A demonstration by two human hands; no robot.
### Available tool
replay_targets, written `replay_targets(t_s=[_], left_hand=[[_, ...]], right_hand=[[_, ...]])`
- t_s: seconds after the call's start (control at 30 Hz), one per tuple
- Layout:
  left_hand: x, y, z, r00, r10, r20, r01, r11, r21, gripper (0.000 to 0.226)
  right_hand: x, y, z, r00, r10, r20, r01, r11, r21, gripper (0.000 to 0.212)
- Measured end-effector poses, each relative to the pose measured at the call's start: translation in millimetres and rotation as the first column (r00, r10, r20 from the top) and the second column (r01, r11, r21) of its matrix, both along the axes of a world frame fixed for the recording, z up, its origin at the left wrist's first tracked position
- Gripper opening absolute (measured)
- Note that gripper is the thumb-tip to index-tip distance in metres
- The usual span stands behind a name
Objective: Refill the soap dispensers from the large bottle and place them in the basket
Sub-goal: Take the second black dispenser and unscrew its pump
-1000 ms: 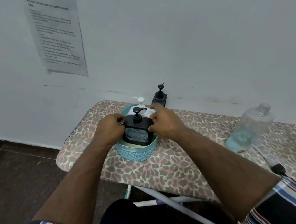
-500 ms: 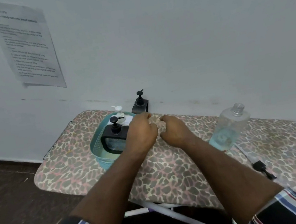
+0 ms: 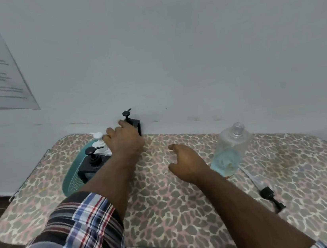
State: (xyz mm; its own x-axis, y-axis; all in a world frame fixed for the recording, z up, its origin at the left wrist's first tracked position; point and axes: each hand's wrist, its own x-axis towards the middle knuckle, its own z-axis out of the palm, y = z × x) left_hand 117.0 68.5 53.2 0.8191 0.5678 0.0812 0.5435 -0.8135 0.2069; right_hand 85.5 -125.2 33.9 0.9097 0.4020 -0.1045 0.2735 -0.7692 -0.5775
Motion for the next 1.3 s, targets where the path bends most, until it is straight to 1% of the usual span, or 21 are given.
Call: replay_targets(t_s=[0.13,0.2,0.27,0.3,0.33,0.4,0.43,0.47,0.5,0.53,0.57,0.63,0.73,0.83,0.93,1.0,1.07,1.17,1.23,1.3], left_hand=[[8,3,-3,0.998,-0.016,0.057,0.013,0.999,0.037,0.035],[7,-3,-4,0.991,-0.051,0.121,0.046,0.998,0.046,0.034],[-1,-16,1,0.974,-0.085,0.209,0.096,0.994,-0.044,0.042],[-8,-23,6,0.965,-0.112,0.238,0.144,0.982,-0.124,0.045],[-15,-30,12,0.953,-0.142,0.267,0.201,0.957,-0.211,0.044],[-33,-40,17,0.928,-0.188,0.323,0.314,0.860,-0.402,0.032],[-41,-44,16,0.914,-0.206,0.350,0.363,0.801,-0.476,0.036],[-50,-46,15,0.904,-0.218,0.368,0.399,0.740,-0.542,0.045],[-58,-48,15,0.898,-0.235,0.373,0.426,0.681,-0.596,0.052],[-66,-50,15,0.888,-0.259,0.380,0.454,0.624,-0.636,0.053],[-73,-51,14,0.876,-0.296,0.381,0.482,0.576,-0.660,0.053],[-84,-53,12,0.844,-0.381,0.378,0.533,0.508,-0.677,0.055],[-99,-51,6,0.814,-0.475,0.335,0.559,0.481,-0.676,0.059],[-113,-50,-4,0.805,-0.491,0.332,0.549,0.407,-0.730,0.060],[-127,-53,-17,0.807,-0.448,0.384,0.546,0.321,-0.774,0.059],[-134,-55,-28,0.833,-0.394,0.389,0.522,0.325,-0.789,0.058],[-139,-57,-35,0.842,-0.368,0.396,0.522,0.362,-0.772,0.056],[-141,-60,-36,0.817,-0.396,0.418,0.560,0.376,-0.738,0.052],[-143,-61,-34,0.807,-0.413,0.422,0.572,0.368,-0.733,0.050],[-145,-61,-33,0.792,-0.438,0.427,0.590,0.363,-0.722,0.049]], right_hand=[[1,-13,1,1.000,0.003,0.002,-0.003,1.000,0.016,0.063],[2,-18,4,1.000,0.003,0.004,-0.003,0.999,0.037,0.064],[3,-22,8,1.000,-0.017,0.003,0.017,0.996,0.086,0.065],[3,-23,11,0.999,-0.040,0.011,0.039,0.991,0.125,0.065],[3,-24,16,0.997,-0.077,0.020,0.072,0.981,0.181,0.065],[1,-26,29,0.982,-0.188,0.027,0.168,0.925,0.342,0.066],[0,-27,38,0.970,-0.244,0.018,0.214,0.880,0.424,0.068],[-2,-29,47,0.959,-0.284,0.002,0.246,0.836,0.490,0.073],[-4,-31,54,0.954,-0.298,-0.010,0.258,0.808,0.529,0.078],[-6,-32,60,0.958,-0.285,-0.017,0.251,0.811,0.529,0.083],[-8,-34,63,0.967,-0.252,-0.017,0.228,0.841,0.490,0.084],[-12,-38,66,0.984,-0.178,-0.004,0.167,0.916,0.364,0.073],[-20,-45,66,0.995,-0.095,0.003,0.092,0.969,0.231,0.045],[-30,-48,64,1.000,-0.002,0.000,0.002,0.986,0.166,0.037],[-40,-47,60,0.999,0.014,0.037,-0.018,0.994,0.106,0.031],[-44,-47,59,0.999,-0.007,0.038,0.004,0.995,0.095,0.030],[-47,-47,60,0.999,-0.012,0.030,0.010,0.997,0.078,0.033],[-50,-44,64,0.996,0.030,0.078,-0.029,0.999,-0.019,0.039],[-52,-42,66,0.990,0.082,0.119,-0.071,0.994,-0.087,0.040],[-52,-40,68,0.980,0.138,0.141,-0.117,0.982,-0.148,0.045]])
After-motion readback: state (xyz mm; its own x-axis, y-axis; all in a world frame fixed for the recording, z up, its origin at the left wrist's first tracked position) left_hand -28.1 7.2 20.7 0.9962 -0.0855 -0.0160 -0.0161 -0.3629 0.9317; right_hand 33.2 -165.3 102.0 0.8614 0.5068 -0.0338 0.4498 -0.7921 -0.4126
